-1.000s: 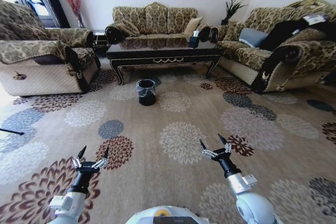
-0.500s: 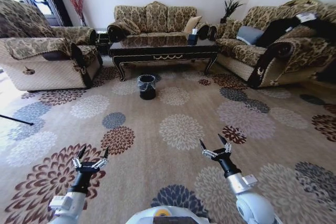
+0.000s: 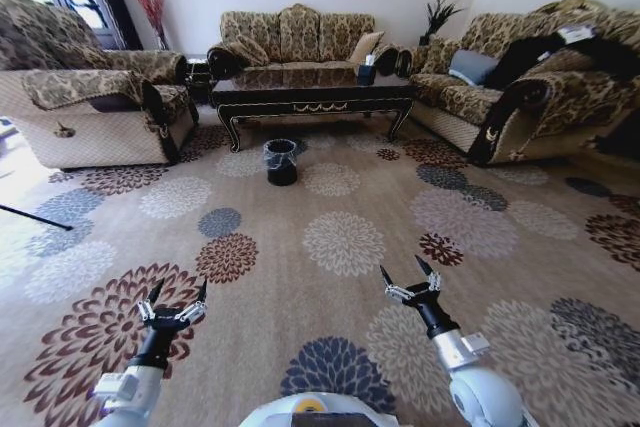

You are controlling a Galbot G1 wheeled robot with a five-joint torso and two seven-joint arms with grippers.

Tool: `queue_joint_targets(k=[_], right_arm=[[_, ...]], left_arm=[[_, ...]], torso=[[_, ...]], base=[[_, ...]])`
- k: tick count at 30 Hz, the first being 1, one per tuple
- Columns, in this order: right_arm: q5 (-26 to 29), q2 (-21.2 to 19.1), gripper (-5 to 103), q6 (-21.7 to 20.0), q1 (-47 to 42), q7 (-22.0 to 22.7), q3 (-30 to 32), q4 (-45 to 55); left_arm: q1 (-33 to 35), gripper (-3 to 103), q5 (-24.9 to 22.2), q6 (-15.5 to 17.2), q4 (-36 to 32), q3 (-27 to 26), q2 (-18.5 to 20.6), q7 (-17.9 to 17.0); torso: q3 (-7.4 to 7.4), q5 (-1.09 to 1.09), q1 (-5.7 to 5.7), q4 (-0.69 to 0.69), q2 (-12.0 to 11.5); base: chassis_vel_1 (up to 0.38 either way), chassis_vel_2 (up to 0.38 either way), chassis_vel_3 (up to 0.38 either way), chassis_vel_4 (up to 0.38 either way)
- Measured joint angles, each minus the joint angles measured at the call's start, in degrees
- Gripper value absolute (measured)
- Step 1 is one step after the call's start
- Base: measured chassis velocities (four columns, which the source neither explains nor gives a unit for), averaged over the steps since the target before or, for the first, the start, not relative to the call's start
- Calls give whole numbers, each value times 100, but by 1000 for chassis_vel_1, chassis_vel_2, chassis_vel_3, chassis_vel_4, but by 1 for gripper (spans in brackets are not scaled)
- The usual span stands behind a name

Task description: Move to the front of the table and pick up the trash from the floor, then place it into the trash bin.

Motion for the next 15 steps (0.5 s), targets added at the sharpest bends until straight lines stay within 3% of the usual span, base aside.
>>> queue_joint_targets(k=[15], right_arm=[[0, 0, 100, 0, -3, 0, 0, 0]], left_arm=[[0, 100, 0, 0, 0, 0, 0, 0]], torso=[[322, 0, 26, 0, 351]], base=[[0, 0, 0, 0]])
